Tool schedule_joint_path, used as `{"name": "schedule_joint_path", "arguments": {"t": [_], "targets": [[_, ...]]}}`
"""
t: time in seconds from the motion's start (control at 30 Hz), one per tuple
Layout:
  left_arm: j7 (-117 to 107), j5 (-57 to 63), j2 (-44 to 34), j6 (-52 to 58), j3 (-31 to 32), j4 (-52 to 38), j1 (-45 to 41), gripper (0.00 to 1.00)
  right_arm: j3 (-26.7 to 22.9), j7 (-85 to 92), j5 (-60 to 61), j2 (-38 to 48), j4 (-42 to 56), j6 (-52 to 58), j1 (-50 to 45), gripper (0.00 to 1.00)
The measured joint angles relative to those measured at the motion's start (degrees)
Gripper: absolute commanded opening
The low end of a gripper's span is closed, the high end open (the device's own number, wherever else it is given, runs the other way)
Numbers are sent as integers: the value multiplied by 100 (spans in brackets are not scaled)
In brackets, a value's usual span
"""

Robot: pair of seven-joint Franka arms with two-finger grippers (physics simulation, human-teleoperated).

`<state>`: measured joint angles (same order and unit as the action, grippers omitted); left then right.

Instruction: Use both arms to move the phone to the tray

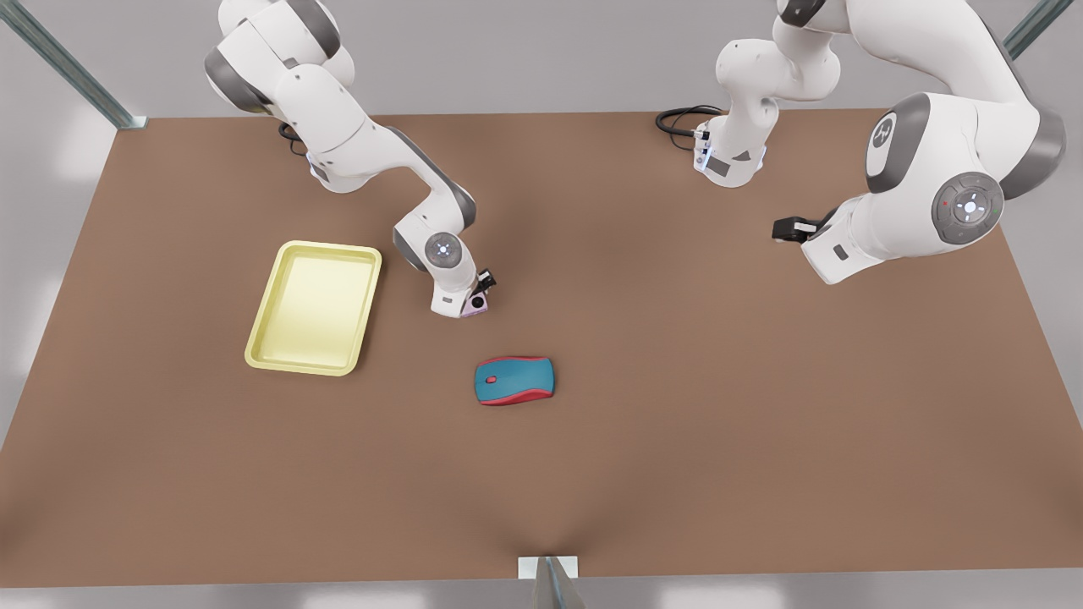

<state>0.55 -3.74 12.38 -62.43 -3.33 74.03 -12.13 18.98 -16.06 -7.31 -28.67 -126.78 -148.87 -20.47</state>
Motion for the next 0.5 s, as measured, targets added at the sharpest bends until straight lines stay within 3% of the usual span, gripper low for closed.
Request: {"name": "schedule_joint_path", "arguments": {"t": [0.03, 0.1, 0.37, 0.5], "targets": [[2, 0, -1, 0, 0, 0, -1, 100, 0, 18, 18, 3, 4, -3, 0, 83], [6, -1, 2, 0, 0, 0, -1, 100, 1, 50, 40, 6, 12, -6, 1, 78], [18, 2, 8, 0, -1, 9, 0, 100, -16, 124, 41, 217, 283, 158, 81, 77], [22, 2, 13, 0, -1, 4, 0, 100, -24, 216, 40, 1053, 272, 582, 977, 77]]}}
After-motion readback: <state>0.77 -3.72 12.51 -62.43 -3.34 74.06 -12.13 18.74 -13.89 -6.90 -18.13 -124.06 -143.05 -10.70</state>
